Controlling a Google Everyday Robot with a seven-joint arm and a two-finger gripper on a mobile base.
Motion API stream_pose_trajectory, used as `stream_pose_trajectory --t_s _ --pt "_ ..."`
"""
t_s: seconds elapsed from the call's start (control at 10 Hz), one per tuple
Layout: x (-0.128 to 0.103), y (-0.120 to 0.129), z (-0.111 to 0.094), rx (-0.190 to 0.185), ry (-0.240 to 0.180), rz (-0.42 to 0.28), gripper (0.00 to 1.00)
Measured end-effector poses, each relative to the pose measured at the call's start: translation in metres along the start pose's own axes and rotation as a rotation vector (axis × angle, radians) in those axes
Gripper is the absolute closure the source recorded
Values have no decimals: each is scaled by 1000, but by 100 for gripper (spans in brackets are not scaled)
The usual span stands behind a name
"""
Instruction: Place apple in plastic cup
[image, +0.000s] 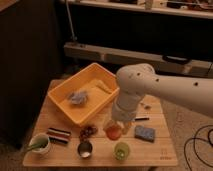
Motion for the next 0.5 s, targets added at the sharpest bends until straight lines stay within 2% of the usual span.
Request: stream_pose_trajectory --t_s 0.3,0.5 --pt "24 -30 54 -37 27 67 100" --pt "37 -42 74 -58 37 106 100"
